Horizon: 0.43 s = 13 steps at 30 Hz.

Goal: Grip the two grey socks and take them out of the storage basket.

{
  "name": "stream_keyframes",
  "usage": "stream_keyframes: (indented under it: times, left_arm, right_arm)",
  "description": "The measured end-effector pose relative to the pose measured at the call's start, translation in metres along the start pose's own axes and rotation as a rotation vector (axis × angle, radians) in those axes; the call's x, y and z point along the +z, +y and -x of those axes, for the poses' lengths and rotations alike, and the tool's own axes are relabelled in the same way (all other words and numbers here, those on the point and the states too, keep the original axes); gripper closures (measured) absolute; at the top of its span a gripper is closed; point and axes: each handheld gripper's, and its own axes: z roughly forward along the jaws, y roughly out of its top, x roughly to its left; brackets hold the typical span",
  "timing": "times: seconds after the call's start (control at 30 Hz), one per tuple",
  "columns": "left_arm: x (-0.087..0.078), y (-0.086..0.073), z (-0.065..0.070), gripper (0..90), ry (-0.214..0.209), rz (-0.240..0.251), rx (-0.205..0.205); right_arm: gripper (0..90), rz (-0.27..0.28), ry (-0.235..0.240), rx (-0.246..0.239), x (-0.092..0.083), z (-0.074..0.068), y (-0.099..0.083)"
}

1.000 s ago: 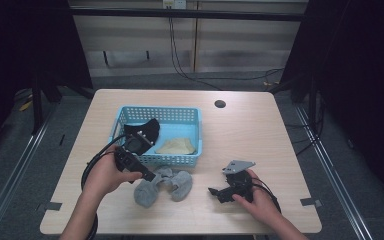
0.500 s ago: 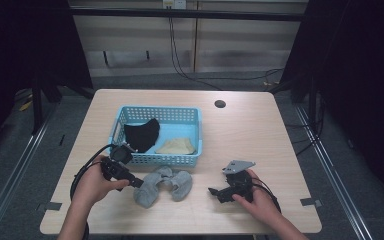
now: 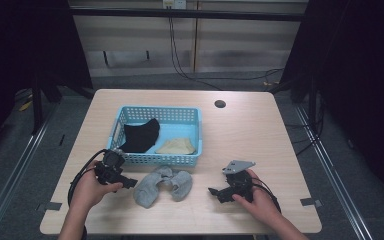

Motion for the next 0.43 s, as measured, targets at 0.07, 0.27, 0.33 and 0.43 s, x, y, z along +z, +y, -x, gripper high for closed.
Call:
stream_keyframes:
  times: [0.07, 0.27, 0.33, 0.43]
  left_arm:
    - [0.005, -0.003, -0.002, 25.6, 0.011, 0.001, 0.000]
    - [0.012, -0.006, -0.003, 22.7, 0.034, 0.021, 0.006]
    - [0.013, -0.007, -0.003, 21.5, 0.035, 0.037, 0.007]
    - [0.014, -0.007, -0.002, 19.3, 0.038, 0.039, 0.009]
  right_arm:
    - [10.4, 0.000, 0.000, 0.000, 0.000, 0.000, 0.000]
    - [10.4, 0.000, 0.000, 0.000, 0.000, 0.000, 0.000]
    - [10.4, 0.000, 0.000, 0.000, 0.000, 0.000, 0.000]
    - [10.5, 0.000, 0.000, 0.000, 0.000, 0.000, 0.000]
